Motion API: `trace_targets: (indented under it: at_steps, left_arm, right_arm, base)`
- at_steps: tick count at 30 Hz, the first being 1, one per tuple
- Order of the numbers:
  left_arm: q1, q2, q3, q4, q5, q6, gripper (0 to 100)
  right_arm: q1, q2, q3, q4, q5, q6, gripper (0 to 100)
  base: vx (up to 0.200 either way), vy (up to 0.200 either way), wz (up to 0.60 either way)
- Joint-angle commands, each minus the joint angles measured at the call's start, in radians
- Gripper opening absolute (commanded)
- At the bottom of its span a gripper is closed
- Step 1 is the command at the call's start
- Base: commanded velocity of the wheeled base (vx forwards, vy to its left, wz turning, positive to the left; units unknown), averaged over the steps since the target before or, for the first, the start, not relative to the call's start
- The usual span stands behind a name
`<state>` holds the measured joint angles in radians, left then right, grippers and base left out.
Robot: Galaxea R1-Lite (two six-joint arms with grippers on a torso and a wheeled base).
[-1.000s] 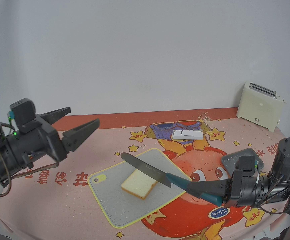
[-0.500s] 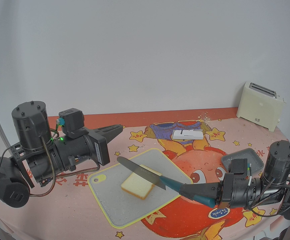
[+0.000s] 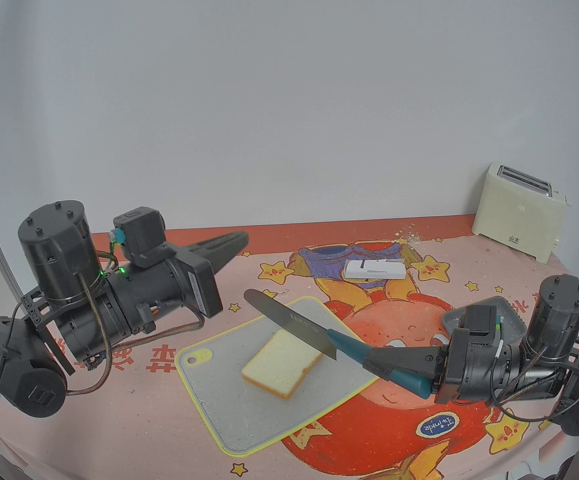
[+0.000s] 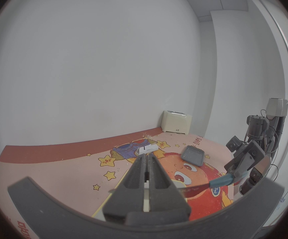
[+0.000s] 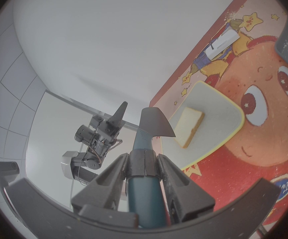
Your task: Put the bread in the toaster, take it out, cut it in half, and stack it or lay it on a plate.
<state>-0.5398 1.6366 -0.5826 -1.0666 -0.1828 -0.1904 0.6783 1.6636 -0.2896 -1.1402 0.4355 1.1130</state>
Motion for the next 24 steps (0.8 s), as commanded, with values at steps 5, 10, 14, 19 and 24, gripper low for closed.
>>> trace_targets:
  at_steps: [5, 10, 14, 19, 24]
  left_arm:
    - [0.012, -0.001, 0.015, -0.010, -0.021, -0.012, 0]
    - [0.011, -0.003, 0.009, -0.012, -0.024, -0.012, 0]
    - [0.009, 0.017, 0.012, -0.012, -0.030, -0.014, 0]
    - [0.011, 0.068, 0.006, -0.015, -0.035, -0.012, 0]
    - [0.011, 0.088, 0.004, -0.016, -0.053, -0.015, 0]
  right_arm:
    - [-0.006, 0.045, -0.016, -0.016, 0.006, 0.079, 0]
    - [-0.025, 0.042, -0.010, -0.110, 0.043, 0.189, 0]
    - [-0.049, 0.045, -0.005, -0.151, 0.106, 0.265, 0]
    - [-0.066, 0.073, -0.003, -0.150, 0.109, 0.269, 0]
    - [-0.068, 0.097, 0.001, -0.151, 0.111, 0.268, 0]
  base:
    - [0.000, 0.000, 0.00]
    - [0.000, 0.000, 0.00]
    - [0.000, 0.000, 0.00]
    - [0.000, 0.000, 0.00]
    - [0.000, 0.000, 0.00]
